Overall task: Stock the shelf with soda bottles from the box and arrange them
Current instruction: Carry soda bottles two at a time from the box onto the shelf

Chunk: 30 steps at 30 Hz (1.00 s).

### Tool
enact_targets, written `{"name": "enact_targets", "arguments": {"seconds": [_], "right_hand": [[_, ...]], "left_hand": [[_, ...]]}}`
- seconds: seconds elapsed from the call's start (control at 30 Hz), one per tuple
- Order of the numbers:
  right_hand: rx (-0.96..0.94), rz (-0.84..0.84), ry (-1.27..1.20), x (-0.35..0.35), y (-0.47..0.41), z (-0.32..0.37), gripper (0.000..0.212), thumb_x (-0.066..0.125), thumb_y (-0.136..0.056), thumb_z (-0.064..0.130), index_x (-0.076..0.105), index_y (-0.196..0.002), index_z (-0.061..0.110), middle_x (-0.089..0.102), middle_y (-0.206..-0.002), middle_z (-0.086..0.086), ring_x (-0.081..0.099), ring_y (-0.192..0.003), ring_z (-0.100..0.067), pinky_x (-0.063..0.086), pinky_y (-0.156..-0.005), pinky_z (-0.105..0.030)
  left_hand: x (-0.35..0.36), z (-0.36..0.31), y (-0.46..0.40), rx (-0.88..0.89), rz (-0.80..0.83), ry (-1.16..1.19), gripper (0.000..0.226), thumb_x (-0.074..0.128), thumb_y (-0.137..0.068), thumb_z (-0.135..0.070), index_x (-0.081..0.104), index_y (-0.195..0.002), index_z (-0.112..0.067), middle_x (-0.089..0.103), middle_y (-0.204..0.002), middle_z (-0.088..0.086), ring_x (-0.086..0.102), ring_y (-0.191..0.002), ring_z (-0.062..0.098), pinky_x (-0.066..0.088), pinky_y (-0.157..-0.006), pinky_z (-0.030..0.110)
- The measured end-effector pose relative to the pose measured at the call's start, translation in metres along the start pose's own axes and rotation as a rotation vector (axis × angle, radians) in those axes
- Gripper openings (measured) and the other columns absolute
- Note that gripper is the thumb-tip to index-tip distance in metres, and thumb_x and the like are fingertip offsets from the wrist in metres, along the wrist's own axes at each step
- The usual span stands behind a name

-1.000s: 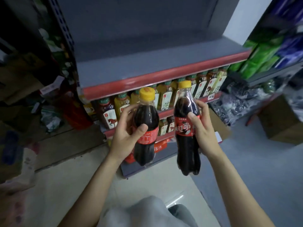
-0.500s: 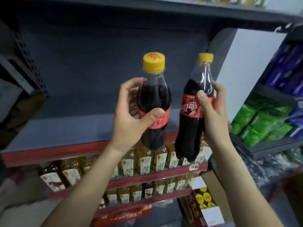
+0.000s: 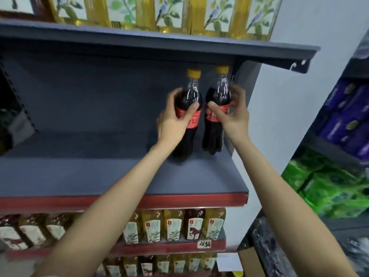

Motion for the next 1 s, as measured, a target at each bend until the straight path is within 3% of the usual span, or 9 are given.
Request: {"name": "enact_targets", "arguments": {"seconds": [0.13,0.3,0.47,0.6,0.7,0.87,0.93,1.0], "right_hand": [[-0.051,-0.016,0.083,0.006,-0.025,-0.018,0.061,0.079,-0.075,0.029,0.046,-0.125,0.018,0.065,-0.112,0.007,0.066,-0.100,-0.012,0.052,-0.092,-0.041],[-0.027,-0.015,0.154,0.016,-0.052,-0.049,0.066,0.077,-0.075,0.031,0.042,-0.130,0.022,0.067,-0.115,0.003,0.066,-0.101,-0.017,0.051,-0.092,-0.042],[0.026,-0.017,0.180,0.020,-0.067,-0.074,0.062,0.077,-0.078,0.022,0.042,-0.130,0.017,0.068,-0.110,-0.002,0.066,-0.098,-0.020,0.052,-0.090,-0.034],[0.056,-0.009,0.213,0.023,-0.069,-0.092,0.064,0.076,-0.080,0.021,0.040,-0.133,0.018,0.068,-0.112,-0.003,0.067,-0.096,-0.019,0.052,-0.088,-0.032],[0.071,0.000,0.244,0.022,-0.074,-0.099,0.065,0.073,-0.082,0.020,0.037,-0.137,0.018,0.061,-0.126,-0.003,0.062,-0.108,-0.020,0.048,-0.094,-0.033],[0.043,0.074,0.360,0.028,-0.065,-0.101,0.078,0.070,-0.082,0.014,0.028,-0.147,0.011,0.044,-0.140,-0.014,0.039,-0.130,-0.027,0.029,-0.100,-0.021],[-0.042,0.036,0.412,0.026,-0.051,-0.086,0.073,0.069,-0.083,0.014,0.032,-0.145,0.005,0.041,-0.141,-0.017,0.037,-0.131,-0.033,0.023,-0.104,-0.020],[-0.158,-0.015,0.414,0.023,-0.031,-0.061,0.064,0.067,-0.083,0.012,0.041,-0.140,0.002,0.042,-0.140,-0.019,0.037,-0.130,-0.035,0.017,-0.106,-0.012]], "left_hand": [[0.028,0.023,-0.027,-0.048,-0.006,-0.059,0.053,0.059,-0.090,-0.045,0.041,-0.134,-0.022,0.058,-0.127,-0.006,0.057,-0.115,0.021,0.038,-0.092,0.027],[0.063,0.044,-0.049,-0.041,0.057,-0.084,0.058,0.055,-0.092,-0.044,0.034,-0.139,-0.018,0.058,-0.130,0.001,0.058,-0.113,0.027,0.043,-0.098,0.041],[0.082,0.067,-0.067,-0.082,0.050,-0.045,0.056,0.058,-0.092,-0.039,0.036,-0.138,-0.015,0.055,-0.134,0.003,0.054,-0.119,0.027,0.041,-0.100,0.042],[0.092,0.080,-0.076,-0.108,0.055,-0.035,0.056,0.059,-0.092,-0.037,0.037,-0.138,-0.014,0.055,-0.134,0.005,0.053,-0.120,0.024,0.037,-0.093,0.026],[0.095,0.084,-0.084,-0.101,0.044,-0.032,0.055,0.063,-0.089,-0.035,0.043,-0.134,-0.010,0.053,-0.130,0.011,0.050,-0.120,0.023,0.035,-0.091,0.018],[0.097,0.091,-0.090,-0.141,0.092,-0.115,0.060,0.060,-0.090,-0.039,0.040,-0.139,-0.011,0.048,-0.137,0.014,0.044,-0.127,0.029,0.036,-0.104,0.034],[0.092,0.085,-0.082,-0.134,0.121,-0.219,0.067,0.058,-0.091,-0.040,0.031,-0.146,-0.013,0.038,-0.146,0.015,0.036,-0.134,0.030,0.031,-0.108,0.036],[0.073,0.067,-0.066,-0.065,0.077,-0.260,0.063,0.058,-0.090,-0.037,0.034,-0.144,-0.015,0.043,-0.143,0.012,0.039,-0.132,0.028,0.033,-0.105,0.036]]}}
Point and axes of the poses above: each hand's wrist, its own y-axis away from the middle knuckle, its own x-axis out of the palm, z = x × y, the point moved 9 cm from there along -y, towards the middle knuckle
